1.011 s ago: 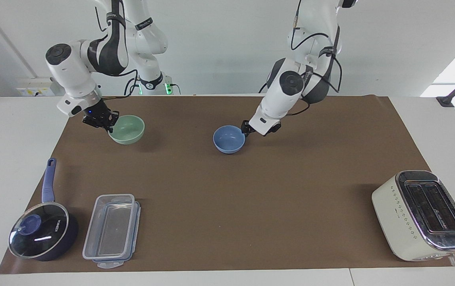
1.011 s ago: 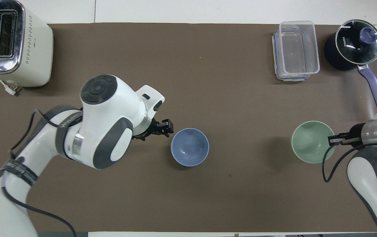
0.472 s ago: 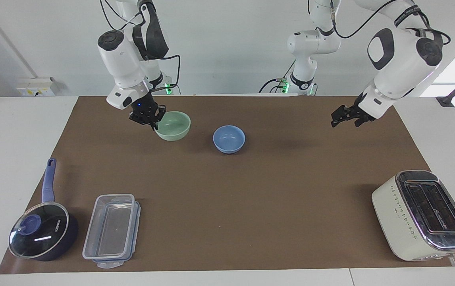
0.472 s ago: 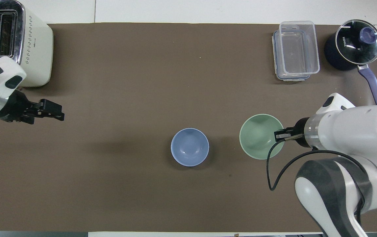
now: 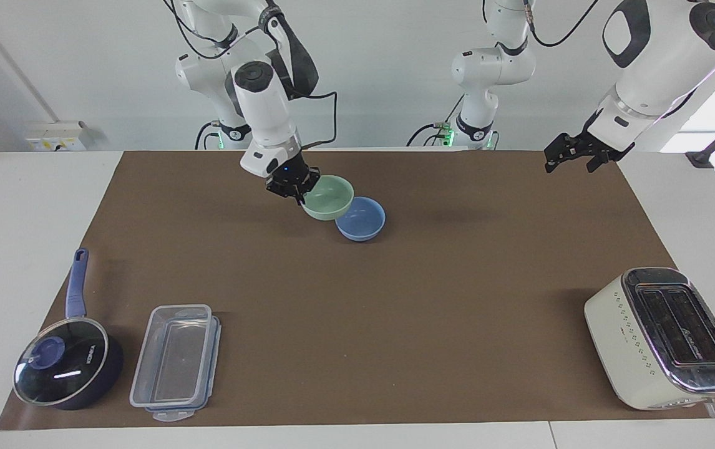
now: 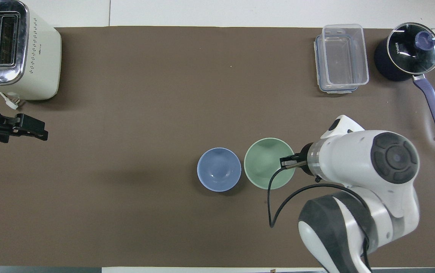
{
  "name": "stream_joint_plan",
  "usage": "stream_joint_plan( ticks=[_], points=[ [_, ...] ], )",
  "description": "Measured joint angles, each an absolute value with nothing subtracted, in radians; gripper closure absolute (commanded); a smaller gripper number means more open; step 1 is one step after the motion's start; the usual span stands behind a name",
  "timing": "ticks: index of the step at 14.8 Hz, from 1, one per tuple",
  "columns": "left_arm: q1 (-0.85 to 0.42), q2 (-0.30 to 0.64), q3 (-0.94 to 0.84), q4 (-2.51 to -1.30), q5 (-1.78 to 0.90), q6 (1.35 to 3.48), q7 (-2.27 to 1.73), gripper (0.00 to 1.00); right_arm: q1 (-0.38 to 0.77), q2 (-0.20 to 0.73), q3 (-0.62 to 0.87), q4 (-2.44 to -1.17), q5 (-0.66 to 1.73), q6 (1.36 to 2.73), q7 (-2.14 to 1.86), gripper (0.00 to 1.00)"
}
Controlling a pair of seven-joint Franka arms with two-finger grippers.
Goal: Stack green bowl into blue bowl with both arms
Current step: 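Lower the green bowl into the blue bowl with the right gripper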
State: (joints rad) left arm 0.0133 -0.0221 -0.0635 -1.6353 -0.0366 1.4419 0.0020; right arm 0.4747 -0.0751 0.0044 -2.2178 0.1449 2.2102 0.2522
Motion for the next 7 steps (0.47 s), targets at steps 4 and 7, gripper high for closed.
stream_joint_plan(
  ticks=[4,7],
  points=[
    [-0.016,-0.034,-0.064,-1.627,-0.031,1.4,0.001,0.0,0.527,0.006,0.004,-2.153,0.173,2.212,0.388,1.0],
    [-0.04,-0.041,-0.065,-1.627,-0.026,1.394,-0.005,0.0,0.531,0.025,0.002,-2.145,0.235,2.217,0.41,1.0]
  ],
)
